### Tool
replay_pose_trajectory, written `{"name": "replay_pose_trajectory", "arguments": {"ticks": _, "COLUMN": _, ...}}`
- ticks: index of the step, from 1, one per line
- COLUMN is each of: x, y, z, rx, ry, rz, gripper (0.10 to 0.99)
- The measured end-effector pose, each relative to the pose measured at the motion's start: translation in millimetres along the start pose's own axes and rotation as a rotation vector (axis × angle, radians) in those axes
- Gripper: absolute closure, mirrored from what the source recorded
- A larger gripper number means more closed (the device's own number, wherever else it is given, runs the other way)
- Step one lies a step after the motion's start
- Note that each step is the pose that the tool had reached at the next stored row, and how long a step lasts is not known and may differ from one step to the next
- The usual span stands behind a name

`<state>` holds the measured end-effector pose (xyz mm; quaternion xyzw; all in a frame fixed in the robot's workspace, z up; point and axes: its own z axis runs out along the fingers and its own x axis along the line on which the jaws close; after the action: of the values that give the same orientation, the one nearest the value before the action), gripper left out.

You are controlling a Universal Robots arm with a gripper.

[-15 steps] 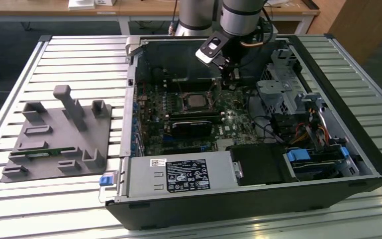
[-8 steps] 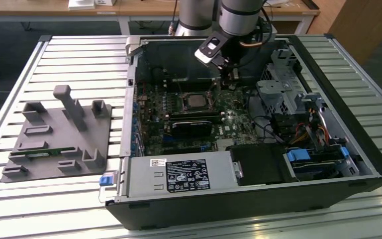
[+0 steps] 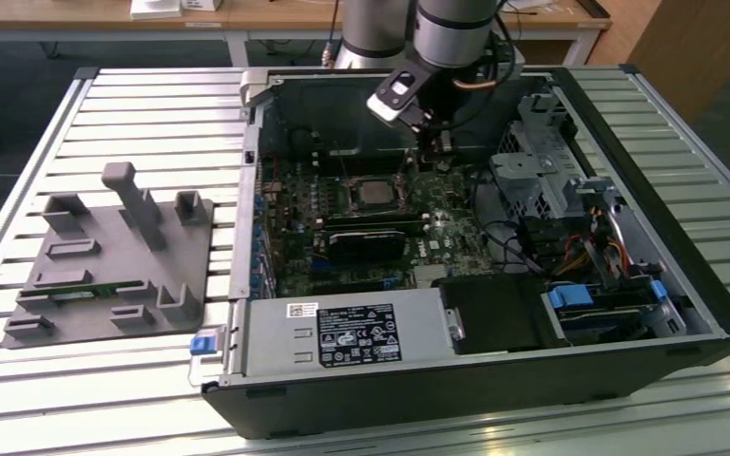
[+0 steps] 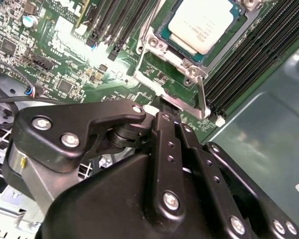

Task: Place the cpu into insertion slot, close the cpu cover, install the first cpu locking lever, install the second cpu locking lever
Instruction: 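Close the cpu cover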

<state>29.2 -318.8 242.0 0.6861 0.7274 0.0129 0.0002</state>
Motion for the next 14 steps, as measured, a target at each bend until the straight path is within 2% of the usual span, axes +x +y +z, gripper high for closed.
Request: {"name": "replay_pose_trajectory", "arguments": {"ticks": 14, "x": 0.4, "y": -7.1, "z": -0.1, "rx": 0.000, "ry": 0.0000, "rz": 0.000, "gripper": 0.980}}
